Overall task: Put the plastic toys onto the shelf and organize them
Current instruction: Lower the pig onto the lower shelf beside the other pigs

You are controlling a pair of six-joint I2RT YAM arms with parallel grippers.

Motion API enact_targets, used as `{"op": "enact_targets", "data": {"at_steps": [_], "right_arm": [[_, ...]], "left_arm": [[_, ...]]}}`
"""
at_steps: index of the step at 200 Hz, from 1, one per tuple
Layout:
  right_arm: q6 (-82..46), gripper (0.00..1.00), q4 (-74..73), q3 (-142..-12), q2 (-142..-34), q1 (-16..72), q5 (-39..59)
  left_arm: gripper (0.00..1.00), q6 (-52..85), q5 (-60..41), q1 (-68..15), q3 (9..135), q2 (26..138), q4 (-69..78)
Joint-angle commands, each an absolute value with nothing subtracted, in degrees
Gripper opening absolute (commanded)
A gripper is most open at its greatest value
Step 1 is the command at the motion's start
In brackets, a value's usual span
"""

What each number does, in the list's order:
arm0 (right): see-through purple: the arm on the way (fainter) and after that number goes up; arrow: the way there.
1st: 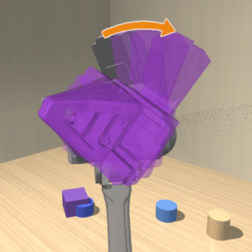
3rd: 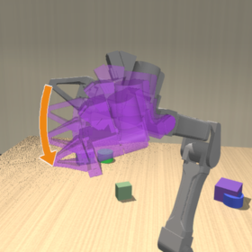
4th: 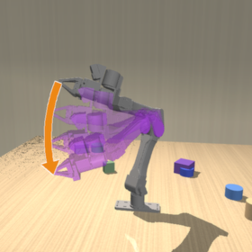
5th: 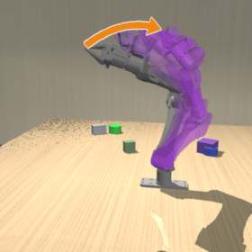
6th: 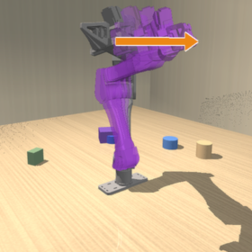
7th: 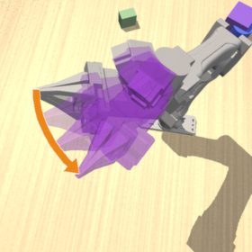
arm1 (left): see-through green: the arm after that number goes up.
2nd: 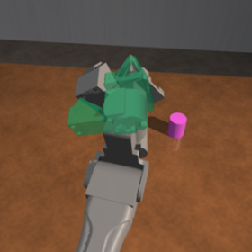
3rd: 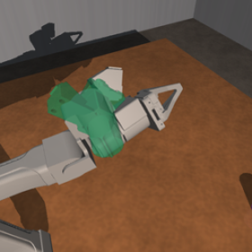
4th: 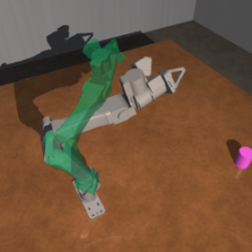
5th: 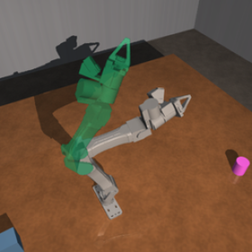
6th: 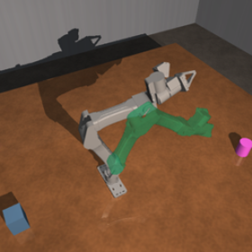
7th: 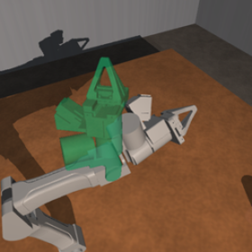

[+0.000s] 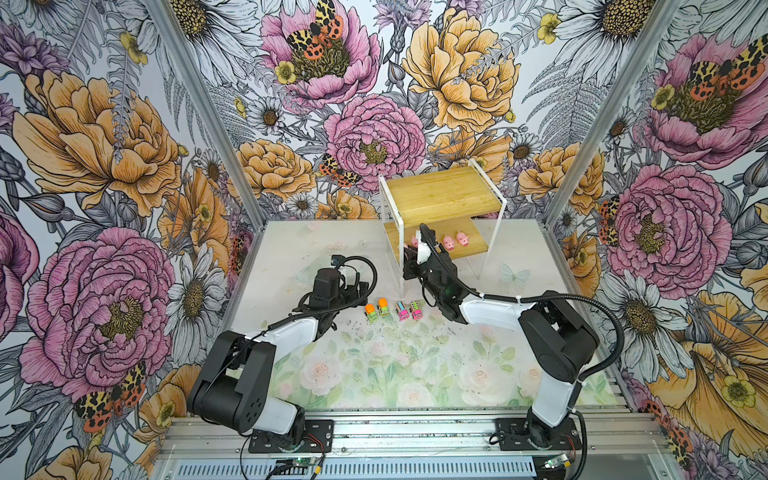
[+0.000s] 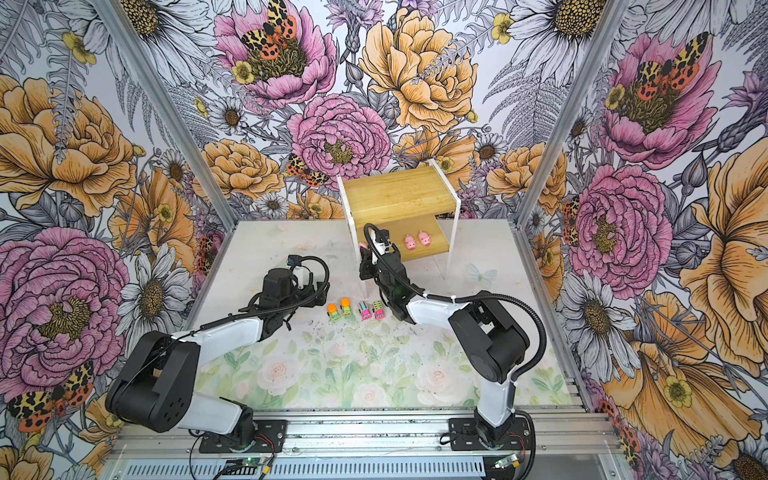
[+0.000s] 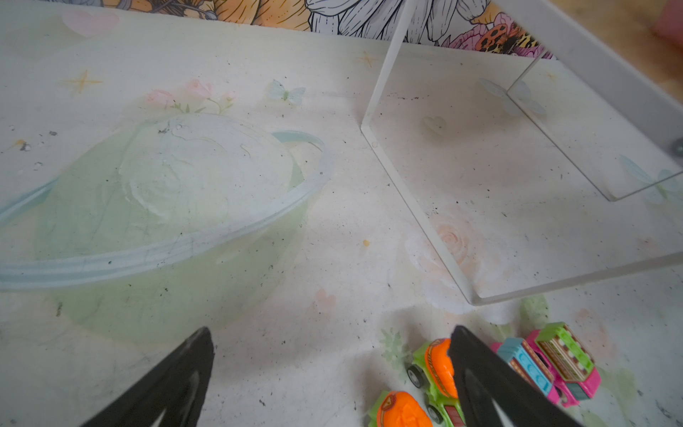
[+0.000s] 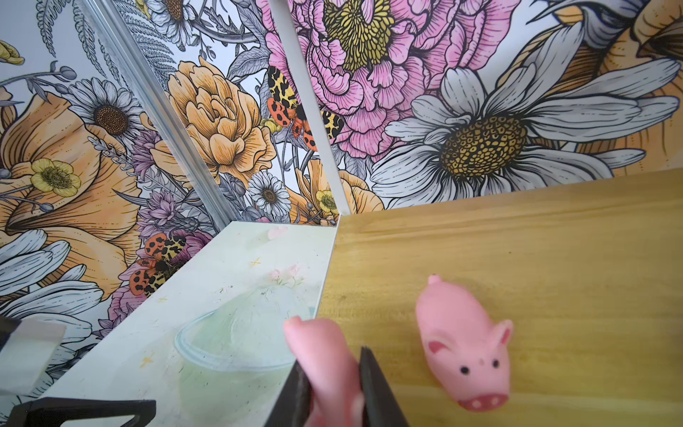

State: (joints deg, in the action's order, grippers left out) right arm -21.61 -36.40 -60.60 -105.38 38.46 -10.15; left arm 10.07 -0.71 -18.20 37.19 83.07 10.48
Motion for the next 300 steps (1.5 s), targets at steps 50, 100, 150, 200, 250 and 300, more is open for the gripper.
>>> {"op": "enact_targets", "data": {"at_steps": [50,100,150,200,250,300], "right_arm": [[-22.3,0.31,-38.3,-62.5,-107.6,39.0,-11.6],[-22.0,0.34,-37.9,-62.4,-107.4,39.0,-11.7],[-22.1,0.32,-37.5,-62.8,-107.8,39.0,-10.4],[-21.4,0.31,-36.9,-62.5,-107.5,39.0,-9.2],[-20.2,0.29,-36.7,-61.7,-107.0,39.0,-7.3],[-19.3,0.29,-35.5,-61.6,-106.5,39.0,-5.9]], "left_arm": [[0.99,9.1,-1.0,-17.9,38.3,83.2,10.6],[0.99,9.1,-1.0,-17.9,38.3,83.2,10.6],[0.99,9.1,-1.0,-17.9,38.2,83.2,10.7],[0.99,9.1,-0.9,-17.9,38.3,83.2,10.7],[0.99,9.1,-0.9,-17.8,38.4,83.5,10.7],[0.99,9.1,-0.8,-17.8,38.3,83.4,10.7]]}}
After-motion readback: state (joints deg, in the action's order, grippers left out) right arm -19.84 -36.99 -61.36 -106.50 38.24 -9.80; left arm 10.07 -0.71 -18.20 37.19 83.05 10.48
